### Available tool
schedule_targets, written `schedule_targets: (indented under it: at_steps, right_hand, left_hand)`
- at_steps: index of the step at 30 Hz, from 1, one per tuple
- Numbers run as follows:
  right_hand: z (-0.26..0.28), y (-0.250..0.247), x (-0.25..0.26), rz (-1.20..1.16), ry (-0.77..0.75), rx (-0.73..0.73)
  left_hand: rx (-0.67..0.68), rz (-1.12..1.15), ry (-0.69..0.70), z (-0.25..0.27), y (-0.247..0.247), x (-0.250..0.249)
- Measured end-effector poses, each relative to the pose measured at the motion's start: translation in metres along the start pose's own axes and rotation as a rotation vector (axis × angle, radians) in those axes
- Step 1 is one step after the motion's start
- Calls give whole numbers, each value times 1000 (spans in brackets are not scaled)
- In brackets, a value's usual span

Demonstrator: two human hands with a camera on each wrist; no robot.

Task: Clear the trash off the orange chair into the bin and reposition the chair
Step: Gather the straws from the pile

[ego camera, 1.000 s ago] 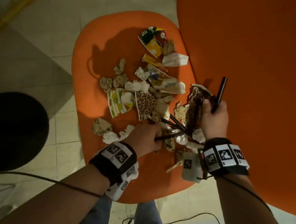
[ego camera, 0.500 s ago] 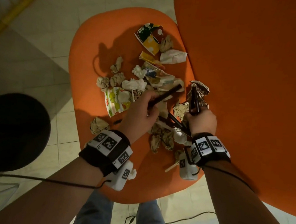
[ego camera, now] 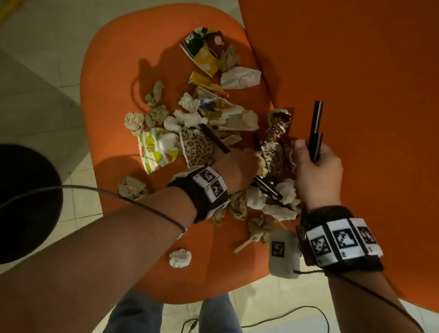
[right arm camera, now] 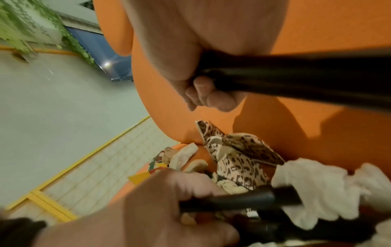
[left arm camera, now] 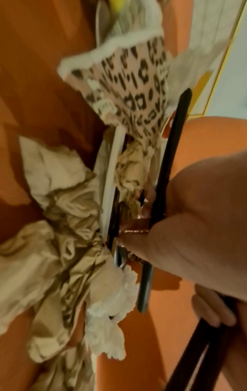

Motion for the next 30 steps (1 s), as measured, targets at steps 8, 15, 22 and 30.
schedule_targets:
  at_steps: [8,15,22,30]
  right_hand:
    - [3,-4,7,-99,-52,47]
    - [10,-16,35,-260,-196,48]
    - [13,-33,93,-399,-359,-26]
    - [34,-1,165,-466,-426,169]
  left_hand:
    - [56,-97,-109,-22,-1,-1]
    - [-292,162,-77,11,-44,19]
    - [-542,413,-232,44,-67,33]
    - [-1179,987,-590,160,-93,62]
Point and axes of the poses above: each hand's wrist, its own z-axis away from the middle knuckle, its own y-axis out of the palm, x = y × z, the point moved 5 cm from there along -z, towards the middle knuckle, and after that the axes turned 6 degrees about z, right-handed, at the moved point
